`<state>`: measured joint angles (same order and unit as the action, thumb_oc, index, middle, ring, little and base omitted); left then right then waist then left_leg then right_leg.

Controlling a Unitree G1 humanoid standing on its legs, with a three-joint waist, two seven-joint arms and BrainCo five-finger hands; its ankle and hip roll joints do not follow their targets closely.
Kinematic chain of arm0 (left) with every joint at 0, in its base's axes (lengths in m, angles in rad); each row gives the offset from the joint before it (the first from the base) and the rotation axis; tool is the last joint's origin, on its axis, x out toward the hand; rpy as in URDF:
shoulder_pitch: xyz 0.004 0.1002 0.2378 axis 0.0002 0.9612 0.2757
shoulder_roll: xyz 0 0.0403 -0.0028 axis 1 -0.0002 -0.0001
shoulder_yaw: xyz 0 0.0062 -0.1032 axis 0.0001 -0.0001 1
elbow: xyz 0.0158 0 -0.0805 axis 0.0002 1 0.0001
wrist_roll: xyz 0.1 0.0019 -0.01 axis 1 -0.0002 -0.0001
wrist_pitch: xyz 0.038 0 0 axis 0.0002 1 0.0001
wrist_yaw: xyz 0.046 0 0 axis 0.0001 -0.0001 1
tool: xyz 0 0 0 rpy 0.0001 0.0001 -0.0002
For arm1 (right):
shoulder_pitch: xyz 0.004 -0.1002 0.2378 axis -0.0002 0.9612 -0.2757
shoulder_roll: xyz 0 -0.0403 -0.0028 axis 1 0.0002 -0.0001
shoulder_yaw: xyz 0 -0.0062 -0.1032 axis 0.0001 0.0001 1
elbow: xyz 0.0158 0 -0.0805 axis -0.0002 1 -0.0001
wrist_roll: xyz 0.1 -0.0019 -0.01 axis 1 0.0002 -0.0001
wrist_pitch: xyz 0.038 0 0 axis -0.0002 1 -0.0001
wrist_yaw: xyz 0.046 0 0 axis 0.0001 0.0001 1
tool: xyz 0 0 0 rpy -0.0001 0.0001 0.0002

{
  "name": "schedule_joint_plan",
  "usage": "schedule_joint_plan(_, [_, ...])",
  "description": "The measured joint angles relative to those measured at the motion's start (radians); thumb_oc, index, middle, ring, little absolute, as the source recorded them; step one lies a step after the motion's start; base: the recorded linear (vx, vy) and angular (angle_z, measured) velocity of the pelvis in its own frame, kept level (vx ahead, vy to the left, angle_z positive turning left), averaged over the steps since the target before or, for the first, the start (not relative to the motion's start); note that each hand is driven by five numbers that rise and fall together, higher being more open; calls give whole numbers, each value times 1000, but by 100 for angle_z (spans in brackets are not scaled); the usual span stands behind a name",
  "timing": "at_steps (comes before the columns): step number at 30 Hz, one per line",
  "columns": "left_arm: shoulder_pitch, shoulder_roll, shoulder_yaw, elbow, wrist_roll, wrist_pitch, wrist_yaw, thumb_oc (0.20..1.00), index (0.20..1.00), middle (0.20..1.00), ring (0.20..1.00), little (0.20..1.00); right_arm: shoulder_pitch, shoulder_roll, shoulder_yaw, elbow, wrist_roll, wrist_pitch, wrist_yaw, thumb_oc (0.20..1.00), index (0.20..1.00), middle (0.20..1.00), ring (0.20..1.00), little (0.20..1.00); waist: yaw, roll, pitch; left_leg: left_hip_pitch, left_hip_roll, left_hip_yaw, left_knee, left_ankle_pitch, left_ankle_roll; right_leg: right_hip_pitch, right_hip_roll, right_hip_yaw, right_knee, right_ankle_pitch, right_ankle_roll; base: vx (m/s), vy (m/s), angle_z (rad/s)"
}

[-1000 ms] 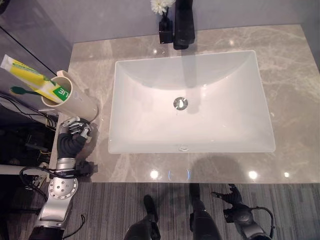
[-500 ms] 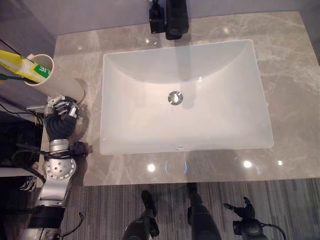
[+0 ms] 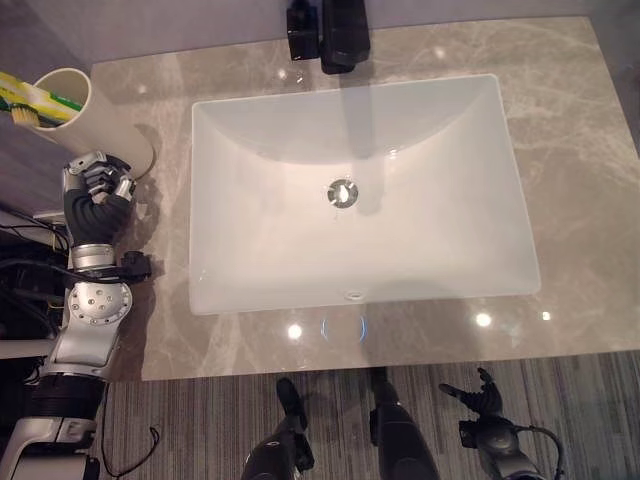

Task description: Put brush and paste in cup on sink, flatten towel.

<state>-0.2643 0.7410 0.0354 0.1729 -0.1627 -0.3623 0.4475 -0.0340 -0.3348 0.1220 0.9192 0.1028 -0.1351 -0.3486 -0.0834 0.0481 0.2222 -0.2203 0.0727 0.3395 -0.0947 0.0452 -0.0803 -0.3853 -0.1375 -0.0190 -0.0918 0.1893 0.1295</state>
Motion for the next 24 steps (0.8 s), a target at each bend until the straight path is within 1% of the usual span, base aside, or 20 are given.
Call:
schedule_joint_plan(2, [31,0,4,-17,-25,-6,-20,200,200,200,200,200,-2,-2,0,1,0,1,0,1000,1000,1000,1000,1000,6,6,3,0,0,-2,0,0,0,1,-1,-5,0,0,-1,-3,7,2])
schedule_joint_plan(4, [39,0,6,-5,-28,-4,-31,200,200,200,200,200,-3,-4,0,2,0,1,0,1000,1000,1000,1000,1000,16,17,9,-2,0,-5,0,0,0,3,-1,-12,0,0,-1,-11,12,7])
schedule_joint_plan(6, [46,-1,18,6,-28,-4,-33,200,200,200,200,200,-7,-4,0,1,-1,1,1,1000,1000,1000,1000,1000,17,22,12,-4,0,-9,0,2,-2,2,-2,-15,0,0,0,-6,4,3])
schedule_joint_plan(10, [44,-1,32,19,-35,-4,-32,200,200,200,200,200,-7,-8,2,4,-3,1,1,1000,1000,1000,1000,1000,14,22,13,-10,2,-11,-4,4,-5,-4,0,-16,-8,-2,2,0,0,0])
schedule_joint_plan(12, [13,-2,35,47,-43,-4,-27,200,200,200,200,200,-8,-12,7,5,-13,1,1,1000,1000,1000,1000,1000,14,22,13,-13,2,-10,-4,3,-5,-8,0,-16,-9,-6,7,0,0,0])
schedule_joint_plan(13, [-15,-2,35,64,-70,-4,-20,200,200,200,200,200,-7,-17,19,8,-21,1,1,1000,1000,1000,1000,1000,12,21,13,-21,2,-9,-4,4,-5,-15,0,-15,-9,-6,6,0,0,0])
schedule_joint_plan(18, [-99,-1,40,81,-114,-6,6,200,200,200,200,200,-9,-18,39,3,-40,3,1,1000,1000,1000,1000,1000,7,11,19,-38,3,-2,0,7,-5,-36,3,-11,0,6,-5,8,-5,-4])
schedule_joint_plan(20, [-143,11,27,92,-113,-4,13,200,200,200,200,200,-9,-18,41,-1,-40,3,1,1000,1000,1000,1000,1000,-3,4,24,-42,4,-4,0,7,-4,-37,3,-14,0,7,-6,14,-9,5])
schedule_joint_plan(24, [-257,46,4,188,-114,-4,41,200,200,200,200,200,-10,-19,61,-3,-40,3,1,1000,1000,1000,1000,1000,-18,-11,33,-43,4,-1,0,7,-4,-41,3,-12,0,7,-6,10,-7,-2])
